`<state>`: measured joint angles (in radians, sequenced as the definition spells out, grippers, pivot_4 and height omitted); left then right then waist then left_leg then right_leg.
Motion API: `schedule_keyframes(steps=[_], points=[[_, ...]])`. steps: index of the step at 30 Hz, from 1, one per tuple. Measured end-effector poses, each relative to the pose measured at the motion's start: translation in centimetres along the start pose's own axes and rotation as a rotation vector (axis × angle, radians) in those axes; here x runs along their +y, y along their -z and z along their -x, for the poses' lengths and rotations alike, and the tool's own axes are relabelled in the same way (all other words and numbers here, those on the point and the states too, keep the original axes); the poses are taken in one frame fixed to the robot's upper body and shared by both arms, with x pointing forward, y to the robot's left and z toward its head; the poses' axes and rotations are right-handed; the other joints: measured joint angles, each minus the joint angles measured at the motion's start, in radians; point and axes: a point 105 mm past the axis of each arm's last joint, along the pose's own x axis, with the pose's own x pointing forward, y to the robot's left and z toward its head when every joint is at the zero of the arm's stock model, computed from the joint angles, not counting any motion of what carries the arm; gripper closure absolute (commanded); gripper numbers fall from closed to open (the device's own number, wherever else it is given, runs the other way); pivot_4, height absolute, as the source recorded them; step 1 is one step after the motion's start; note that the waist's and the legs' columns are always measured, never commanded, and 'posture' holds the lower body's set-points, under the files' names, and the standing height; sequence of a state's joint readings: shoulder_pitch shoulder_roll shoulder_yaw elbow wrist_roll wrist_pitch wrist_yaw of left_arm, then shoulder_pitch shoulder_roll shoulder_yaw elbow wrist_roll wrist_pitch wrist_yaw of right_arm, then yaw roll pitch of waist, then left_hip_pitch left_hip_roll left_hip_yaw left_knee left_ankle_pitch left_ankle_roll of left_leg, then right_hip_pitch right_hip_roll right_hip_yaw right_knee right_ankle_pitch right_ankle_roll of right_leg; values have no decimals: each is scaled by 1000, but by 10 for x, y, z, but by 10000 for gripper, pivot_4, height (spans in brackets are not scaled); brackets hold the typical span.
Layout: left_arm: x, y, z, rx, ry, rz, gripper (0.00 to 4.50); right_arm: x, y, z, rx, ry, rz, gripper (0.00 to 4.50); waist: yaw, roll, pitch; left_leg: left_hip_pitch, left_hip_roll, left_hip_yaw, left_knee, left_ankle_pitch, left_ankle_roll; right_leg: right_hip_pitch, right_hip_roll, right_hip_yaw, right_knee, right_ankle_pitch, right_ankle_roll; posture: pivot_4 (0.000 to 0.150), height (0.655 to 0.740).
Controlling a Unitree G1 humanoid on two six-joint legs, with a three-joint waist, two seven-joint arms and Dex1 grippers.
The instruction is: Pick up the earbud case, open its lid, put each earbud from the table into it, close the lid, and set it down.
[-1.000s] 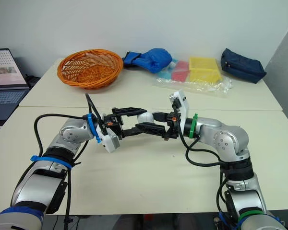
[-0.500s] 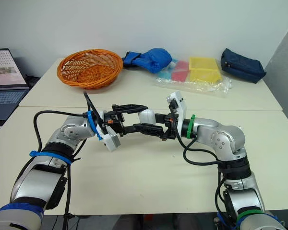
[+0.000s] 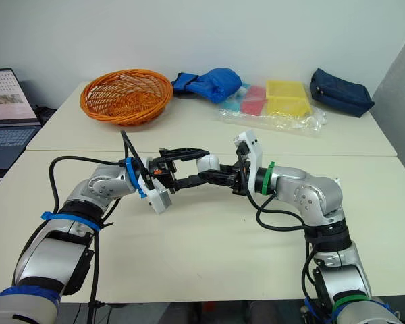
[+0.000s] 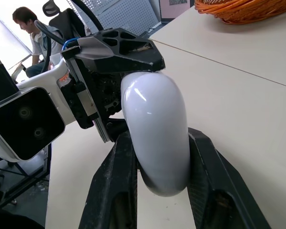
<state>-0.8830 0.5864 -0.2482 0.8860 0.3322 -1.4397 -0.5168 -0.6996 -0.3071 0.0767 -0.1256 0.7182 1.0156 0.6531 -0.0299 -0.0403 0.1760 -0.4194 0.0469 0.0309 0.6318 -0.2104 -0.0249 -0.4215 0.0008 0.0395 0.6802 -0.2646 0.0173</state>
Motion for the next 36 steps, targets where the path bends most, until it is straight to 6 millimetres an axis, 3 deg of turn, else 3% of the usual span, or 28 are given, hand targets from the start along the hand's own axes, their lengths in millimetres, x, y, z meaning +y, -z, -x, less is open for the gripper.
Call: schedule_keyframes(steps=[2, 4, 8, 15, 18, 21, 27, 31, 36], points=[[0, 0, 0, 0, -1, 1, 17382, 0, 0, 0, 0, 1, 1, 35613, 0, 0, 0, 0, 0, 0, 0, 0, 0, 0, 0, 0, 0, 0, 0, 1500, 7400], [0, 0, 0, -1, -1, 3, 10150, 0, 0, 0, 0, 1, 1, 35613, 0, 0, 0, 0, 0, 0, 0, 0, 0, 0, 0, 0, 0, 0, 0, 1500, 7400], [-5, -2, -3, -15, 34, 40, 21, -5, 0, 2, -8, 23, -12, 36375, 0, 0, 0, 0, 0, 0, 0, 0, 0, 0, 0, 0, 0, 0, 0, 1500, 7400], [6, 2, 2, 14, 54, 109, 0, -9, -1, 3, -13, 50, 0, 36375, -1, 0, 0, 0, 0, 0, 0, 0, 0, 0, 1, 0, 0, 0, 0, 1500, 7400], [16, 1, 4, 18, 102, 181, 0, -22, 3, 7, 33, 138, 144, 36375, -3, 0, 0, 0, 0, 0, 1, 0, 0, 0, 1, 0, 0, 0, 0, 1500, 7400], [31, 10, 11, 92, 213, 396, 0, -45, 19, 16, 135, 266, 351, 36375, -5, 0, 0, 0, -2, 0, 2, 0, 0, 0, 3, 0, 0, 0, 0, 1500, 7400], [35, 18, 10, 241, 481, 825, 0, -42, 25, 5, 144, 239, 478, 36375, -4, 0, 0, -1, 2, -3, 7, 0, 0, 0, 11, 0, 1, -2, 3, 1500, 7400], [40, 19, -1, 299, 595, 825, 0, -39, 27, 0, 153, 229, 512, 36375, -2, 0, 0, -1, 2, -3, 9, 0, 0, 0, 12, 1, 2, -2, 2, 1500, 7400], [32, 23, -12, 333, 680, 803, 12569, -34, 33, -9, 177, 208, 545, 36375, -4, 1, 0, -1, 2, -2, 11, 0, 0, 0, 12, 2, 2, -2, 2, 1500, 7400]])
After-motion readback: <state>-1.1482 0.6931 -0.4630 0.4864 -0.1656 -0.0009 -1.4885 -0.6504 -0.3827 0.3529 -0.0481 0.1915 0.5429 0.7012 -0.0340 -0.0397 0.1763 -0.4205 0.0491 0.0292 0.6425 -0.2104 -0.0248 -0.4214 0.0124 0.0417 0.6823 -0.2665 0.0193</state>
